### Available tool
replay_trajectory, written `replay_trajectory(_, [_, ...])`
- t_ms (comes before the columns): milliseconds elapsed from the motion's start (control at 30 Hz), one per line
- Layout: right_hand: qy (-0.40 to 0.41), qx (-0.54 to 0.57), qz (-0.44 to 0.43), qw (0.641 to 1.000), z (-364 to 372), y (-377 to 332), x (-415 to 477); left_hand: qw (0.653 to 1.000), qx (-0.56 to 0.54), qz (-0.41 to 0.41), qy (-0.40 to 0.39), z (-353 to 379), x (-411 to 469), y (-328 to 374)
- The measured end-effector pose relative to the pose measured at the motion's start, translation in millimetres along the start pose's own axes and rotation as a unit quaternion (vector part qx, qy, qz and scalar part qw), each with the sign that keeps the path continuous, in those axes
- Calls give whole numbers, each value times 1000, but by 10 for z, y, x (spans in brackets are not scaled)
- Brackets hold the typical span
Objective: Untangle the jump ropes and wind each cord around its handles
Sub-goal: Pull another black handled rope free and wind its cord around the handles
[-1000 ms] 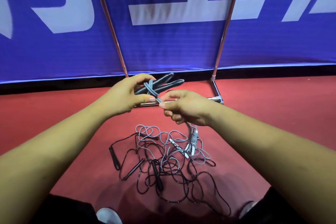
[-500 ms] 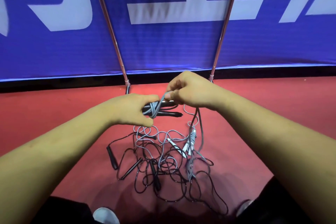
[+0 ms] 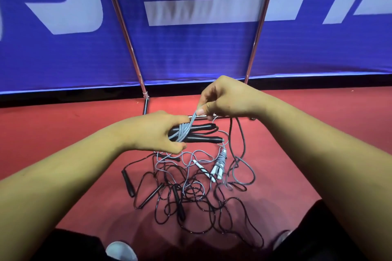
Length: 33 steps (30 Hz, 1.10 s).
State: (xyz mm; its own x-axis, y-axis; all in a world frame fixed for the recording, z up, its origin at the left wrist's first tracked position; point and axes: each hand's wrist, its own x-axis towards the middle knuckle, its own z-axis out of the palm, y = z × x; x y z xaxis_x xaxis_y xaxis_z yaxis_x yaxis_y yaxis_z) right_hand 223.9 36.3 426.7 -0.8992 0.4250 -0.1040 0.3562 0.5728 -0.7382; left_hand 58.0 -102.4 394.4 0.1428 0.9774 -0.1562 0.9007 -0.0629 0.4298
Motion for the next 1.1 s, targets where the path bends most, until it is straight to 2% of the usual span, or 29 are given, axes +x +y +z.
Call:
replay_trajectory(300, [19, 198, 3, 980, 32, 253, 110, 994, -72, -2, 77, -28, -54, 129])
replay_trajectory(400, [32, 224, 5, 974, 69, 334, 168, 987, -129, -2, 92, -58, -69, 111])
replay_trajectory(633, [-3, 299, -9, 954, 174, 386, 225, 984, -138, -30, 106, -127, -103, 101])
replay_trajectory(767, [-29, 384, -20, 923, 301, 411, 258, 967, -182, -37, 177, -136, -80, 182])
replay_trajectory(833, [-43, 390, 12, 920, 443, 448, 275, 955, -216, -32, 202, -171, -79, 204])
replay_trajectory(933, [-60, 368, 67, 926, 630, 501, 306, 962, -143, -50, 228, -223, -105, 140])
replay_trajectory(1100, [-75, 298, 84, 948, 698, 399, 276, 964, -48, -131, 227, -276, -107, -154])
